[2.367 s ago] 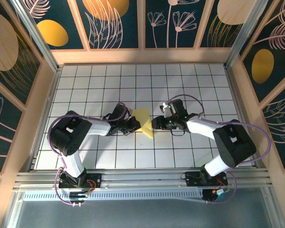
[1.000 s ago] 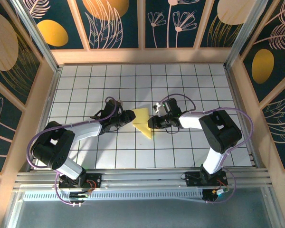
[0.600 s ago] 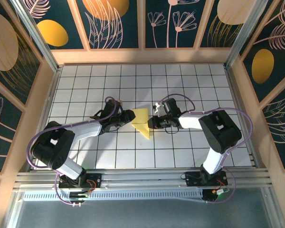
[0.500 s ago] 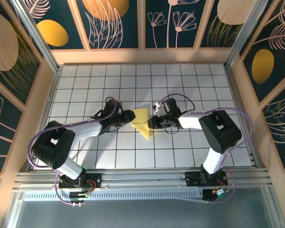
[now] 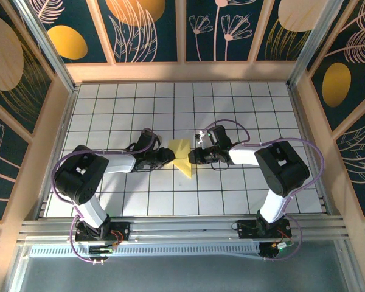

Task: Fold a paper plane with a square sheet of paper (fold left side to right side)
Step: Fourth fold the wing at the center of the table.

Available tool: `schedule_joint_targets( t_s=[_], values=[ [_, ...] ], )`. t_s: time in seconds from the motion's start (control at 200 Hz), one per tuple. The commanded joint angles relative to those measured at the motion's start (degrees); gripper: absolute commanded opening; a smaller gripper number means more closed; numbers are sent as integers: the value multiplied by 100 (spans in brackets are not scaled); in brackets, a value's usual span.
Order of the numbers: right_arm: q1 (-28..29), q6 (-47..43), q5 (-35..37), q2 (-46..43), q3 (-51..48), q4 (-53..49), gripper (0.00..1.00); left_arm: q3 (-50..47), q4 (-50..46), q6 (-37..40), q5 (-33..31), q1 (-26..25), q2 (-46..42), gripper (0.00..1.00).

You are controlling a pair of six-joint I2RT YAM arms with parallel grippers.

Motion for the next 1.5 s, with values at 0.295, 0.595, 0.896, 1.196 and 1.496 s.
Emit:
schedule_joint_targets(
  t_s=[0.295,0.595,0.896,1.196,1.496],
  values=[
    [64,-77,122,74,281,-135,30,10,195,68,167,13,204,28],
    [117,-53,117,156,291,-150,33,9,169,76,140,14,220,28],
    [165,102,-8,111,156,-101,31,8,150,81,114,13,213,28],
    [287,210,-79,120,121,-93,24,10,197,42,152,18,159,31],
    [79,194,-18,-216,31,-177,0,-63,58,117,-31,267,-682,49]
  ],
)
